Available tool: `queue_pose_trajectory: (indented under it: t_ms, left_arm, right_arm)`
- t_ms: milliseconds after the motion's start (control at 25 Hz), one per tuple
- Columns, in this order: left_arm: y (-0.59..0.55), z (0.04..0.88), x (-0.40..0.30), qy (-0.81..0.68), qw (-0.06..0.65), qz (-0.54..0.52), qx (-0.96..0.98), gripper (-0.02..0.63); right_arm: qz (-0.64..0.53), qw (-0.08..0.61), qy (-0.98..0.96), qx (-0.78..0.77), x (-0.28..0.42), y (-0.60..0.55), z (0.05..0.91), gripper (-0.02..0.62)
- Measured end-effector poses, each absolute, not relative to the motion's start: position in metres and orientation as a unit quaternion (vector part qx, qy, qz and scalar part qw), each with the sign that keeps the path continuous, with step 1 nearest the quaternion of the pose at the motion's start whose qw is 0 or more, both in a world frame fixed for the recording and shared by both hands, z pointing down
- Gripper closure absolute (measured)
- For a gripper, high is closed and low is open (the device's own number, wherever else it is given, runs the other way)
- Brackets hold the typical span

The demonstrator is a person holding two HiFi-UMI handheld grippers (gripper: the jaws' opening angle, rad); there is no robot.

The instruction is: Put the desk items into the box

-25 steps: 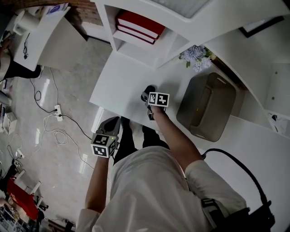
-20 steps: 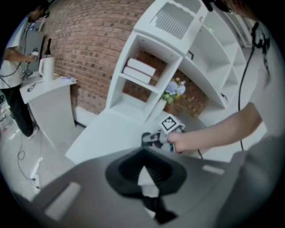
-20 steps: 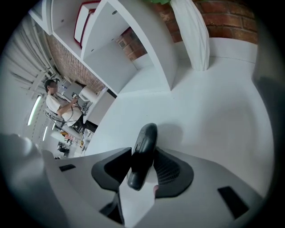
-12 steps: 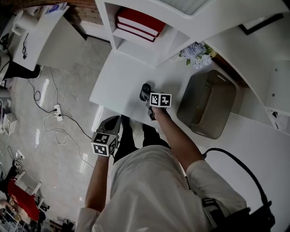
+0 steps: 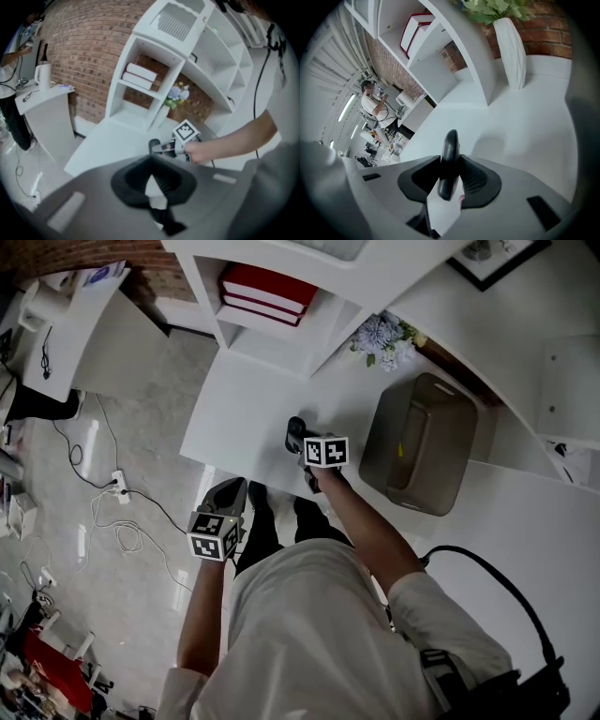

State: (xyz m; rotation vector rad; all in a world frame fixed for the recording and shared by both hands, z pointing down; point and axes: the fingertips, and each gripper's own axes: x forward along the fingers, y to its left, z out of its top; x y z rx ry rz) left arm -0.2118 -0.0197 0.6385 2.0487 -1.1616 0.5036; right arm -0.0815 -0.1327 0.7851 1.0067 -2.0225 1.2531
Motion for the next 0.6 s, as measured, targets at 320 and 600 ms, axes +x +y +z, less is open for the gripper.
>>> queue_pose_trajectory:
  t_ms: [320,600]
  left_arm:
    - [-0.017,0.633,-0.196,-0.429,0.347,0.197,0.810,0.601]
    - [-0.021,0.626,-0.184,-0.398,0.326,0.206,0.833,0.601]
  right_arm:
    - [0.452,0.262,-0.757,0.392,-0.063,-0.119,0.761,0.472]
    - [0.442,0.235,-0.755,0.423,-0.044,-0.112,0.736,0.472]
